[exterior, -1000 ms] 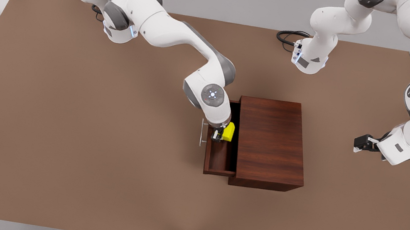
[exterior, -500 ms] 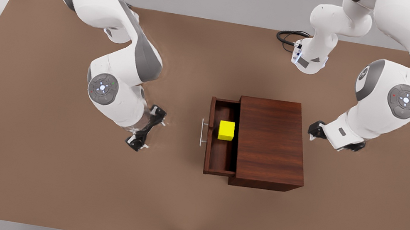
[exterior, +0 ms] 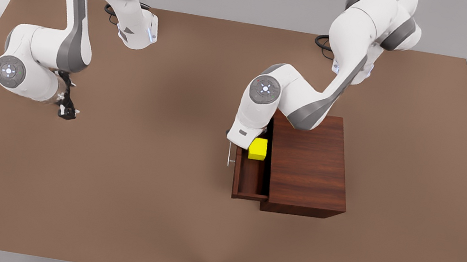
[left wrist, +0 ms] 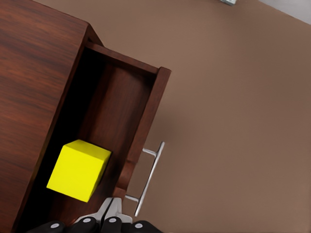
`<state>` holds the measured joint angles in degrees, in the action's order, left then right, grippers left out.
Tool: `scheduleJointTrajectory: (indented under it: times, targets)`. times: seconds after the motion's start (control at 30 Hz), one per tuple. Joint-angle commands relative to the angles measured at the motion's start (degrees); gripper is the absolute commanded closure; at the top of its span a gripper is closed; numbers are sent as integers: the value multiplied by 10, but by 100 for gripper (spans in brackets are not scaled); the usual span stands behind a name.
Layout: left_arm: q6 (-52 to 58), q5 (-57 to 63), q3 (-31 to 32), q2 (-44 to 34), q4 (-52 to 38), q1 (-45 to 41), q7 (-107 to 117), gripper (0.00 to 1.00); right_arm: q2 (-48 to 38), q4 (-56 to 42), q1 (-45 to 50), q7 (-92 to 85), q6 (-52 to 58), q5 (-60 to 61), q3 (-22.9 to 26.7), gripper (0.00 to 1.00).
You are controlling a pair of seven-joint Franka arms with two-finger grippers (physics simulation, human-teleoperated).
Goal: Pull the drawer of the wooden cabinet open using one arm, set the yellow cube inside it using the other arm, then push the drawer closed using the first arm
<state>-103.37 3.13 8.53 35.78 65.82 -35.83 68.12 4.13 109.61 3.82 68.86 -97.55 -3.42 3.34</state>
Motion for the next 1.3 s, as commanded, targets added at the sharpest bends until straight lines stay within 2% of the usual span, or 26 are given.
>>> scheduleJointTrajectory:
  times: [0.0,0.17,0.3,0.47,0.63,0.77,0.83,1.27]
  targets:
    - [-66,21,0,15,-1,-21,736,100,-7,10,-5,-622,-65,-1,2,0]
    - [-84,29,-25,51,5,-41,845,100,-6,1,-6,-622,-61,-1,11,0]
    - [-80,17,-41,71,9,-36,866,100,-4,1,-6,-622,-66,3,11,0]
    - [-61,28,-67,71,-21,-93,890,100,-3,1,-5,-622,-66,2,10,0]
    - [-64,44,-69,119,-6,-100,891,100,-2,1,-5,-622,-66,0,9,0]
    - [-57,44,-80,116,-6,-89,847,100,-2,0,-5,-622,-65,-1,9,0]
    - [-15,43,-81,112,-6,-84,811,100,-2,0,-5,-622,-65,-1,10,0]
    - [86,43,-84,98,-2,-74,708,100,2,0,-4,-618,-67,-2,9,0]
